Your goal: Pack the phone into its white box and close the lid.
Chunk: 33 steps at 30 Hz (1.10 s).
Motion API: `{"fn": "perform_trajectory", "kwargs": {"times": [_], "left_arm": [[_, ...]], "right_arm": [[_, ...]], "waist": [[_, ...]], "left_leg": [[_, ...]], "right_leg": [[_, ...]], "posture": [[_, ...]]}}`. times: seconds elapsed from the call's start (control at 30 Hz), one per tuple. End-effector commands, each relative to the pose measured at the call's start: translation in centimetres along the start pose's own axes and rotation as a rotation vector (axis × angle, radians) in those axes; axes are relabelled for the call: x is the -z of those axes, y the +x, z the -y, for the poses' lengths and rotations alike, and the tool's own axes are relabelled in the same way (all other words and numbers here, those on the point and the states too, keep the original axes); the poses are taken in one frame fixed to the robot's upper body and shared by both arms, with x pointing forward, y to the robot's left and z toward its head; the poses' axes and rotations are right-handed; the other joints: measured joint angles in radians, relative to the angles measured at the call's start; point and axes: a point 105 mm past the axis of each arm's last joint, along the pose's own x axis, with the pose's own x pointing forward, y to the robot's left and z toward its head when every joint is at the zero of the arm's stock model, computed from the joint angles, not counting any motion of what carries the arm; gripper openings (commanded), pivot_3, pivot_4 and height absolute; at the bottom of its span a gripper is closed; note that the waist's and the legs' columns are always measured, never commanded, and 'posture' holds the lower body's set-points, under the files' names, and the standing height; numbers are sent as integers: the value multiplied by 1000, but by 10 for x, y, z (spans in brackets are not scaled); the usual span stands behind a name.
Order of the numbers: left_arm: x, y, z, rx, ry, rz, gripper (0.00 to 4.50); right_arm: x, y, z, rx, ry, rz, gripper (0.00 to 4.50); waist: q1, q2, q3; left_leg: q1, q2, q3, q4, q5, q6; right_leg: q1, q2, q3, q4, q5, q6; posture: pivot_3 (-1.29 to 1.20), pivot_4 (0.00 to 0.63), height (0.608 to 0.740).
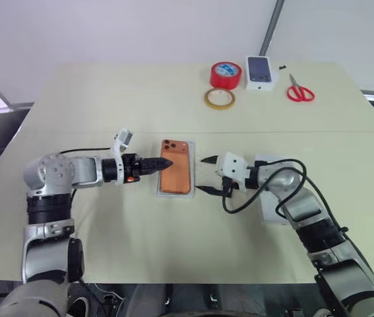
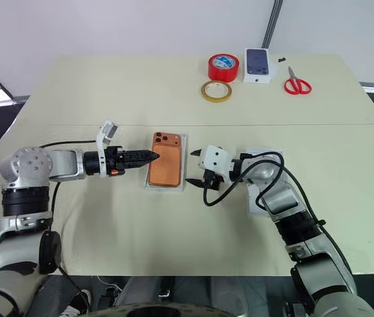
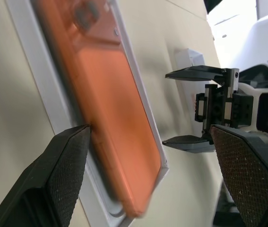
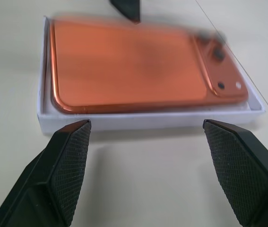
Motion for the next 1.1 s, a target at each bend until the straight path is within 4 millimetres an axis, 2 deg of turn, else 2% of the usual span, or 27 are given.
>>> {"fn": "perform_trajectory", "kwargs": {"times": [0.03, 0.17, 0.23, 0.3, 0.4, 0.47, 0.5, 0.6, 0.77, 0.87, 1.0, 1.1], "left_arm": [[-9, -1, 9, -6, 101, 15, 4230], [-16, -7, -10, -128, 227, 74, 4230], [-21, -18, -31, -268, 345, 90, 3731], [-23, -26, -50, -401, 511, 71, 2898], [-19, -24, -61, -443, 611, 49, 1388], [1, -9, -67, -414, 658, -34, 295], [8, -4, -68, -402, 674, -60, 30], [32, 19, -57, -262, 633, -137, 30], [41, 47, -47, -199, 645, -164, 30], [41, 62, -26, -102, 628, -144, 30], [50, 90, 5, 40, 667, -179, 30], [54, 103, 23, 128, 685, -195, 30]], "right_arm": [[-10, 2, 5, 20, -35, 27, 3988], [-11, 1, 7, 29, -24, 33, 3988], [-6, -2, 13, 57, -24, 11, 3459], [-2, -2, 18, 92, -32, -9, 2589], [-1, 1, 20, 107, -35, -16, 1033], [0, 7, 23, 128, -59, -34, 0], [1, 9, 24, 135, -69, -40, 0], [4, 15, 25, 140, -85, -67, 0], [6, 14, 23, 127, -89, -81, 0], [10, 3, 17, 97, -87, -97, 0], [24, -26, 11, 101, -63, -160, 0], [29, -43, 4, 89, -46, -191, 0]], "waist": [[-1, 0, 0], [-10, 0, 0], [-9, 0, 0], [-8, 0, 0], [1, 0, 0], [2, 0, 0], [2, 0, 0], [4, 1, -1], [9, 2, -1], [16, 2, -1], [31, 2, -1], [44, 1, -1]], "left_leg": [[0, 0, 0, 0, 0, 0], [0, 0, 0, 0, 0, 0], [1, 0, 0, -1, 1, -1], [1, 0, 0, -1, 1, -1], [0, 0, 0, -1, 1, -1], [0, 0, 0, -1, 0, -1], [0, 0, 0, 0, 0, 0], [0, 0, 0, 0, 0, 0], [0, 0, 0, 0, 0, 1], [0, 0, 0, 1, 0, 1], [0, -2, 0, 2, -2, 5], [-1, -2, 0, 3, -3, 6]], "right_leg": [[0, 0, 0, 0, 0, 0], [0, 0, 0, 0, 0, 0], [0, 1, 0, 0, 0, 0], [0, 1, 0, 0, 0, 0], [0, 0, 0, 0, 0, 0], [0, 0, 0, -1, 0, 0], [0, 0, 0, -1, 0, 0], [0, 0, 0, -1, 0, 0], [1, 0, 0, -1, 0, 0], [1, 0, 0, 0, 0, 0], [3, -1, 0, -1, 0, 0], [4, -1, 0, -1, 0, 0]], "posture": [[0, 150, 740], [0, 150, 740], [0, 150, 740], [0, 150, 740], [0, 150, 740], [0, 150, 740], [0, 150, 740], [0, 150, 740], [0, 150, 740], [0, 150, 740], [0, 150, 740], [0, 150, 740]]}}
